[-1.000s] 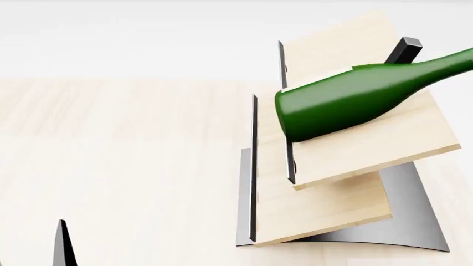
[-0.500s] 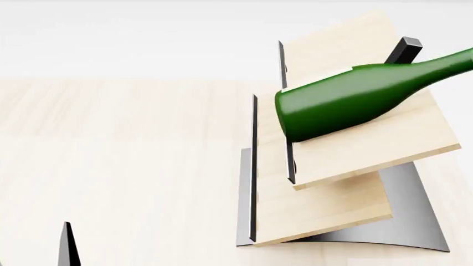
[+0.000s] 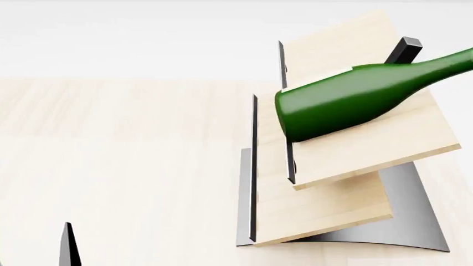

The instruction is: Put the wine bottle on the wine rack.

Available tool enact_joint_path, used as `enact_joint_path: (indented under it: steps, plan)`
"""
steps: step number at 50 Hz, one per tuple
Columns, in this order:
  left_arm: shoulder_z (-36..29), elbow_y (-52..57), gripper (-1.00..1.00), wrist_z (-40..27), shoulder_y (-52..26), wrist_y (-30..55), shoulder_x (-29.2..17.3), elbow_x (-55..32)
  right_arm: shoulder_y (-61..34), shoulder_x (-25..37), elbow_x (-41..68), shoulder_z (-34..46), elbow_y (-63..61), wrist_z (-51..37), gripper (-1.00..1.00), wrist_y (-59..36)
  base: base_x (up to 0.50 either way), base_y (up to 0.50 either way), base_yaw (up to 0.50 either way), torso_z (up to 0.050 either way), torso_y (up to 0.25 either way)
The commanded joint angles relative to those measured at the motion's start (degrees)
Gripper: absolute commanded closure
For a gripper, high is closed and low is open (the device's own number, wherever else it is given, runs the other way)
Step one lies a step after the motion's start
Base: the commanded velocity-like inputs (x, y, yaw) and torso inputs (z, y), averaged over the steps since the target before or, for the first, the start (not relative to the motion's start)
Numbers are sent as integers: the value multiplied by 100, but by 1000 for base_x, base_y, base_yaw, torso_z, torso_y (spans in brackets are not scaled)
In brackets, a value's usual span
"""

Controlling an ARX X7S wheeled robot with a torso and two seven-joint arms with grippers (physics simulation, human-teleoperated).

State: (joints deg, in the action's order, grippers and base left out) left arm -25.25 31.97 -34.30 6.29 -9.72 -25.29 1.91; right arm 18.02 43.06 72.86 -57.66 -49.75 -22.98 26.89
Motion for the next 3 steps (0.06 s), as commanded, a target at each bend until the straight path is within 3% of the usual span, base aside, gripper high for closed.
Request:
enact_joint_path:
  steps: [1,3]
  plan:
    - [-16,-1,-100,-15,9,-12,-10,4,490,-534,1185,-1272,-427,205,-100,547,0,0,0,0,0]
    - [-23,-13,-100,-19,14,-34,-11,11,543,-625,1379,-1408,-446,235,-100,619,0,0,0,0,0]
